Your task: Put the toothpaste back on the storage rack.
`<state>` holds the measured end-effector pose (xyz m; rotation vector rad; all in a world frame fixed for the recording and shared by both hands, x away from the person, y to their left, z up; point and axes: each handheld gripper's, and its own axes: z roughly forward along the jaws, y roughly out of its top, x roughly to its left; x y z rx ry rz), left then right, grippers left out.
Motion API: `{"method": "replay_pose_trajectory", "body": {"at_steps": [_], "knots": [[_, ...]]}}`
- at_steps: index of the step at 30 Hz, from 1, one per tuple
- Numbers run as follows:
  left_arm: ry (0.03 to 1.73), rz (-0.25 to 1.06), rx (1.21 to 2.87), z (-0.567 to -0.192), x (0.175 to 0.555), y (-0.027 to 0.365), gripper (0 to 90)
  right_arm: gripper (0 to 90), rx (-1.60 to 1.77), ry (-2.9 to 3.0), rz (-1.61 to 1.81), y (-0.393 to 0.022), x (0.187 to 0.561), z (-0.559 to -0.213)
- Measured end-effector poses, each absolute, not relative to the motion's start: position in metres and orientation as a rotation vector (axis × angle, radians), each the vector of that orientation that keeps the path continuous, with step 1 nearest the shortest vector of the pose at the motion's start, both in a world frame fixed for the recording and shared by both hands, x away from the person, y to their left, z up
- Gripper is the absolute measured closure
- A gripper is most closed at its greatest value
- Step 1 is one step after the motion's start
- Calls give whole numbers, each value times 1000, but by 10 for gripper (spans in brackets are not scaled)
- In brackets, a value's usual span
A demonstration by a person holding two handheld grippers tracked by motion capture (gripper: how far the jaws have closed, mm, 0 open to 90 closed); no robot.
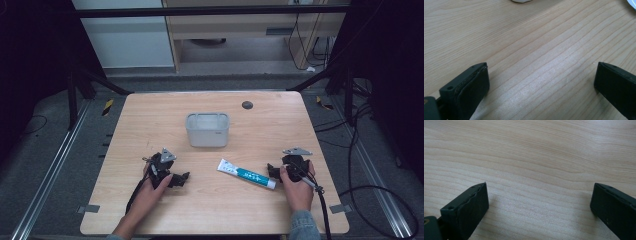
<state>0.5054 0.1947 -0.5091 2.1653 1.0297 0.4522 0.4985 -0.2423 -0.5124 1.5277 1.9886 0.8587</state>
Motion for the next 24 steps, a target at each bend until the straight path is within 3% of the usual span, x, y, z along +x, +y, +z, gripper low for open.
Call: {"method": "replay_pose_trajectory", "body": {"at_steps": [10,14,24], "knots": [[1030,452,2165,-509,505,195,0,37,1517,1997,868,-244,497,-512],[1030,451,2165,-509,505,195,0,126,1504,1988,879,-246,492,-510],[1030,452,2165,-509,505,195,0,142,1290,1965,946,-227,472,-472]]}}
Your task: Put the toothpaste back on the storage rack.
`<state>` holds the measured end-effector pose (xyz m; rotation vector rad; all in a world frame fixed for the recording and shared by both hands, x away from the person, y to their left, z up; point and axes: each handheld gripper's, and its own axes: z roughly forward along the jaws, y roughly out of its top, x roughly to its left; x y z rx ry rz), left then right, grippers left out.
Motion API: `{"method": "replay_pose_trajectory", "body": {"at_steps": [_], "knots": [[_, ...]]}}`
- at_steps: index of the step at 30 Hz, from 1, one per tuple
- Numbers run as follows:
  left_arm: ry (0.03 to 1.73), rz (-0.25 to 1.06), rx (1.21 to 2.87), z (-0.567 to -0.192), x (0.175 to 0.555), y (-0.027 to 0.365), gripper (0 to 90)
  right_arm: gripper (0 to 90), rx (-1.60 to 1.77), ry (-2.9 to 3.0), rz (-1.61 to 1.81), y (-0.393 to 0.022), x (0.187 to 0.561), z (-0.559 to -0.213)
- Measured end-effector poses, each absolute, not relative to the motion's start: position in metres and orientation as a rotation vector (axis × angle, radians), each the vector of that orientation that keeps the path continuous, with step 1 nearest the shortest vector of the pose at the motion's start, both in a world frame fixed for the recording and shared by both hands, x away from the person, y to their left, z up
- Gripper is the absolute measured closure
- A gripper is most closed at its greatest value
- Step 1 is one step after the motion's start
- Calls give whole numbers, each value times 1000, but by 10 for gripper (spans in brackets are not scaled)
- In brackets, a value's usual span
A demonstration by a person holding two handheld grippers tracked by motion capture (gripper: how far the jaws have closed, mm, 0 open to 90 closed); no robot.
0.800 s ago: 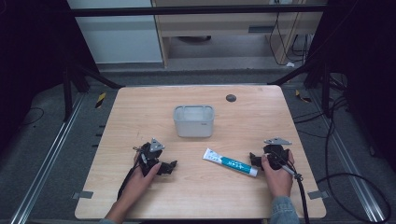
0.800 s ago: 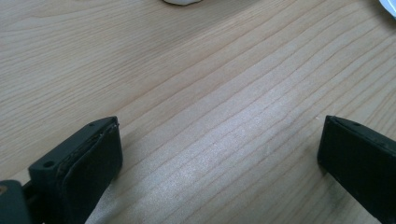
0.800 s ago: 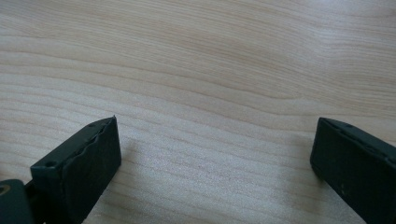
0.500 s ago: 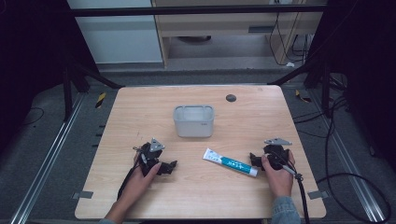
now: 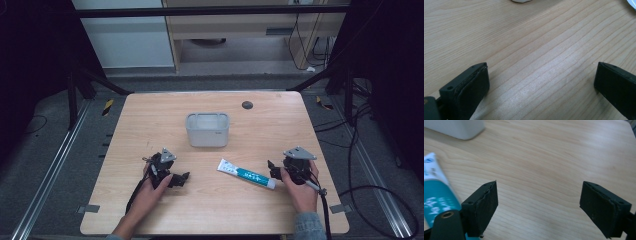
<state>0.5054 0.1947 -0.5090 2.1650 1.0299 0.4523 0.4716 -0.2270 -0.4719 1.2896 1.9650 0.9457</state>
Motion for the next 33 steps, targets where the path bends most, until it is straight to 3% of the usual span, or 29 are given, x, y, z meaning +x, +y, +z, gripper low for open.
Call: {"method": "replay_pose_trajectory", "body": {"at_steps": [10,17,33], "knots": [[1029,452,2167,-509,506,195,0,138,1064,2275,877,-173,473,-452],[1030,452,2167,-509,506,194,0,281,946,2500,760,-155,479,-442],[1030,451,2166,-509,507,194,0,383,891,2661,669,-143,502,-433]]}}
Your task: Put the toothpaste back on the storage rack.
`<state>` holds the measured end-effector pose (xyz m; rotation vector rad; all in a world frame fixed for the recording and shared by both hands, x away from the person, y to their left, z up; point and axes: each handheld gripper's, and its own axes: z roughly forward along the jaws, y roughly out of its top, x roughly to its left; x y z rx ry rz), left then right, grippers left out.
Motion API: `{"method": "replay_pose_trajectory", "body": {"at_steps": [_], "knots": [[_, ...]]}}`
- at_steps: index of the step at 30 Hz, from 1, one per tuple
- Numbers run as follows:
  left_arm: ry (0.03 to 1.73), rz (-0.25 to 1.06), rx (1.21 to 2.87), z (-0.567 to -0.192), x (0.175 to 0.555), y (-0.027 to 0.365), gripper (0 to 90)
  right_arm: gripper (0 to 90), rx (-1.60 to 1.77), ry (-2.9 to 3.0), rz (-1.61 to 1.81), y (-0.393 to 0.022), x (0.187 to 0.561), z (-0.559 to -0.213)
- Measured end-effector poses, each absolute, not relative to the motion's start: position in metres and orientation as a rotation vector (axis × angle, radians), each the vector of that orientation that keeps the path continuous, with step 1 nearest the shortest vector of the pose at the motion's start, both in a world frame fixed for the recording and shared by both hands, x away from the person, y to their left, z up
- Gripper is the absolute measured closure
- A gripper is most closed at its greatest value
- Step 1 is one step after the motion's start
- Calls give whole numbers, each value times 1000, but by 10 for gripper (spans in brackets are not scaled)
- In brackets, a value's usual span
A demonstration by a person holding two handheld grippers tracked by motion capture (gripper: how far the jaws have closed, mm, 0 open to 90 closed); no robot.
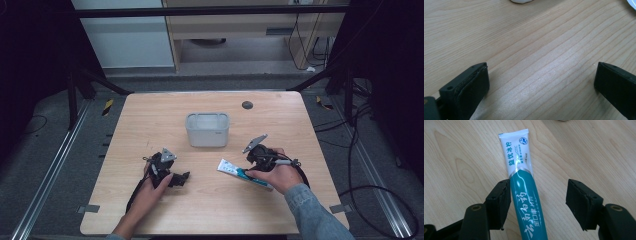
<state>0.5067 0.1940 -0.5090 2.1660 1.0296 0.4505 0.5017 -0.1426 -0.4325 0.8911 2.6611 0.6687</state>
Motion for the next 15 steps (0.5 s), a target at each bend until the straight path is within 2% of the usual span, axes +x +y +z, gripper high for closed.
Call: {"method": "replay_pose_trajectory", "body": {"at_steps": [8,15], "knots": [[1028,450,2166,-509,507,194,0,383,893,2703,575,-133,509,-434],[1025,450,2168,-509,507,194,0,307,869,2727,574,-126,512,-432]]}}
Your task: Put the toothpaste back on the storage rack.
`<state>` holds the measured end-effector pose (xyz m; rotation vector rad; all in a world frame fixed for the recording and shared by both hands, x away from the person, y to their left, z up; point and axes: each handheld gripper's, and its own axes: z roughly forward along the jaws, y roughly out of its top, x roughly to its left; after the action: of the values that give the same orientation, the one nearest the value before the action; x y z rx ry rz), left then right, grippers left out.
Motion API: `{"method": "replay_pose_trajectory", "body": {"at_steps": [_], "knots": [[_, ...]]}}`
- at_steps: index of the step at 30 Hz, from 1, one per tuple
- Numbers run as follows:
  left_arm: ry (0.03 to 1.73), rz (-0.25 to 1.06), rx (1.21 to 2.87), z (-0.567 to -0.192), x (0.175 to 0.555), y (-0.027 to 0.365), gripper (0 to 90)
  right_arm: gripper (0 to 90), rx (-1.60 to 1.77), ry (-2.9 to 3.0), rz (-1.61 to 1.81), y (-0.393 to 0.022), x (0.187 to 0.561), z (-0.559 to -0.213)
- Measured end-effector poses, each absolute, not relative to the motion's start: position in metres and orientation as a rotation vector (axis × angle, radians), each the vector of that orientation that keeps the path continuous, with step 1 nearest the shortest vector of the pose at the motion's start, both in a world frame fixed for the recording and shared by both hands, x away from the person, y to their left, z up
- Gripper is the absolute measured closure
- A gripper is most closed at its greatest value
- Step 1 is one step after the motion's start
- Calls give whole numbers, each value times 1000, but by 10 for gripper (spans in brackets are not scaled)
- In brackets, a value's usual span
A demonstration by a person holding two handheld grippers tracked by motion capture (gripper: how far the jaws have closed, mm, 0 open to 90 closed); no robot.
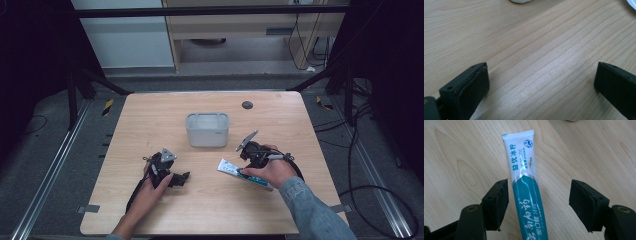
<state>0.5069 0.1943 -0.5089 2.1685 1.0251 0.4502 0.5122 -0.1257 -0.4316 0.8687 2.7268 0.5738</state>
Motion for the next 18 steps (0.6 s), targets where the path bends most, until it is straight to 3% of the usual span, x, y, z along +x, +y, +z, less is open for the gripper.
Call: {"method": "replay_pose_trajectory", "body": {"at_steps": [2,9,18], "knots": [[1025,450,2168,-509,507,194,0,301,851,2735,558,-123,512,-434],[1025,452,2169,-509,507,194,0,408,837,2746,571,-122,516,-435],[1026,452,2169,-509,507,194,0,355,816,2795,561,-114,522,-432]]}}
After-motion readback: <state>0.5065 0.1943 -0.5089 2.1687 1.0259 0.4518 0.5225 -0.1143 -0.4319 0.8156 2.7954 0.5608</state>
